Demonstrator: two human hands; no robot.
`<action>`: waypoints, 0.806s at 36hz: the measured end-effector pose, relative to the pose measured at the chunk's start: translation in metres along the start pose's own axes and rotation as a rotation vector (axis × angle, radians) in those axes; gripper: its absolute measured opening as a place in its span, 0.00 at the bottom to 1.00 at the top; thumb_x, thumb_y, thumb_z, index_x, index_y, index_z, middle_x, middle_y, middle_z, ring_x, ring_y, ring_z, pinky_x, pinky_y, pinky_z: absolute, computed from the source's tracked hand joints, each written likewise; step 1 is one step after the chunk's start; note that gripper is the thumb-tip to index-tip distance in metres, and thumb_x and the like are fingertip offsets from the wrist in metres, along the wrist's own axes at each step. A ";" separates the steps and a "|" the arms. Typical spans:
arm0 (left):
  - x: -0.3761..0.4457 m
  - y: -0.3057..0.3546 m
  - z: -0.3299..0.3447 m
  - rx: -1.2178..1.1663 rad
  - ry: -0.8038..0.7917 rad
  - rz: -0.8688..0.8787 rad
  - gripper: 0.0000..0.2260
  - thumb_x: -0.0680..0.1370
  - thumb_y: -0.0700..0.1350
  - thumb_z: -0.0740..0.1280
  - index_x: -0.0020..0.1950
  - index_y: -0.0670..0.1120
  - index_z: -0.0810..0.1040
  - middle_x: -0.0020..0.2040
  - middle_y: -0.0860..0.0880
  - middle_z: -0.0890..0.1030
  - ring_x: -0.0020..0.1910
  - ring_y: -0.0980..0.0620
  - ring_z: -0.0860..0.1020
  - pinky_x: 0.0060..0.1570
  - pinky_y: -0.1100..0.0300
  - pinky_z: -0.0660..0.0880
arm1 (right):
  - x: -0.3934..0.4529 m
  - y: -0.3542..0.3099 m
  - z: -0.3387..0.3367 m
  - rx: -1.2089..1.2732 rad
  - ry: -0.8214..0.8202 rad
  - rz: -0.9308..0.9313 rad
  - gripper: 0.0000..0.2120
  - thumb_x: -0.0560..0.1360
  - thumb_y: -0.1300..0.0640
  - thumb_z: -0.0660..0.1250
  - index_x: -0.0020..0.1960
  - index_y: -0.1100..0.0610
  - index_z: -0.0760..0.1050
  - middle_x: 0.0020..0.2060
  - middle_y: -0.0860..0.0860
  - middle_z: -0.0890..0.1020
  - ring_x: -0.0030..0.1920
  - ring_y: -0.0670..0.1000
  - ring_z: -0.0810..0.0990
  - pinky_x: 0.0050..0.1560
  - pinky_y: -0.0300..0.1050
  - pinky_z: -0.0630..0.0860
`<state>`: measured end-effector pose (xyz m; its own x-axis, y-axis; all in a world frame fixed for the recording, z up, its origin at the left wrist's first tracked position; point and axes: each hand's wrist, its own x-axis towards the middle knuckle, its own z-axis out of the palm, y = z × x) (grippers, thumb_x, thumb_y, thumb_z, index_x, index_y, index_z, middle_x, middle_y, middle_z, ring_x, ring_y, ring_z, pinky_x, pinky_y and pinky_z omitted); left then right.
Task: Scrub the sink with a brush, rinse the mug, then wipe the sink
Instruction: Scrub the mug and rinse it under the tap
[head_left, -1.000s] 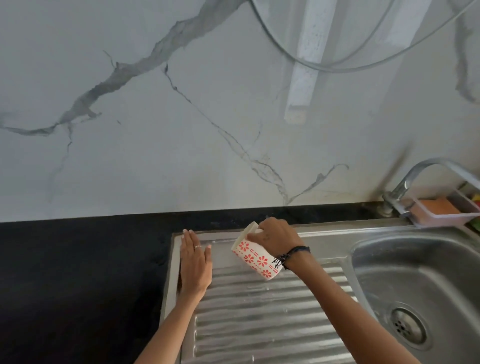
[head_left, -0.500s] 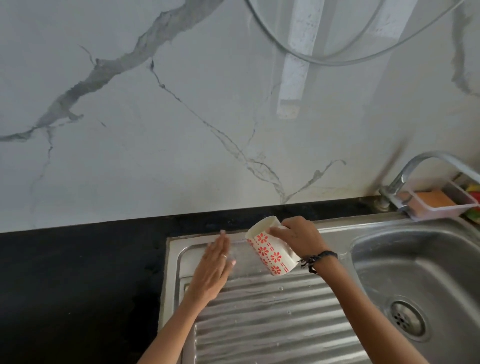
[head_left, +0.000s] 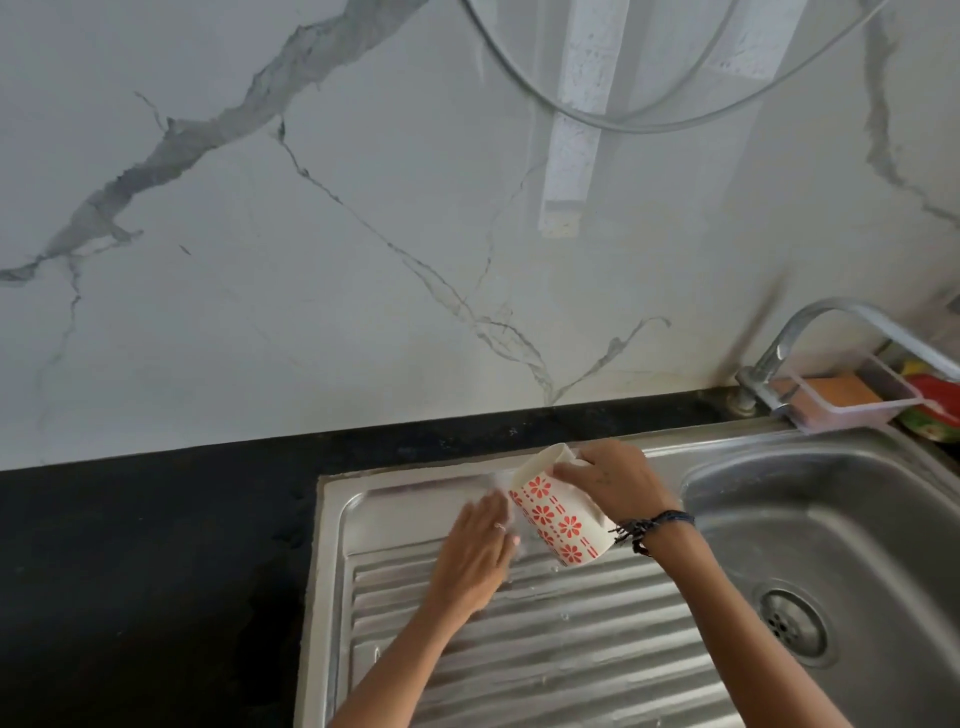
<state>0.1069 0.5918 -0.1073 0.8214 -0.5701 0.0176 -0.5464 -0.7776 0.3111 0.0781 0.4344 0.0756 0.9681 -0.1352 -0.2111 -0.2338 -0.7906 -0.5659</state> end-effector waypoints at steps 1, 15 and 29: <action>0.000 0.003 -0.001 0.040 -0.014 0.069 0.31 0.82 0.55 0.36 0.69 0.39 0.69 0.71 0.42 0.67 0.70 0.44 0.68 0.70 0.49 0.62 | -0.004 0.004 -0.001 0.015 0.023 -0.001 0.16 0.78 0.51 0.61 0.34 0.57 0.74 0.30 0.50 0.78 0.27 0.45 0.72 0.29 0.32 0.65; -0.018 -0.035 -0.019 -0.146 0.319 -0.759 0.44 0.70 0.69 0.28 0.73 0.36 0.39 0.76 0.37 0.44 0.76 0.42 0.44 0.72 0.54 0.38 | -0.035 0.048 -0.017 0.224 0.201 0.094 0.16 0.77 0.52 0.63 0.31 0.54 0.72 0.29 0.50 0.77 0.29 0.48 0.74 0.33 0.38 0.69; 0.032 0.021 0.005 -0.003 0.097 -0.020 0.31 0.78 0.59 0.29 0.75 0.42 0.42 0.75 0.44 0.42 0.76 0.49 0.47 0.72 0.61 0.34 | -0.036 0.069 -0.033 0.099 0.141 0.134 0.15 0.77 0.50 0.62 0.34 0.53 0.73 0.32 0.49 0.80 0.31 0.47 0.78 0.33 0.37 0.73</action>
<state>0.1209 0.5561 -0.1048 0.8444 -0.5256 0.1033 -0.5290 -0.7880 0.3150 0.0302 0.3648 0.0704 0.9291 -0.3229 -0.1802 -0.3625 -0.6985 -0.6170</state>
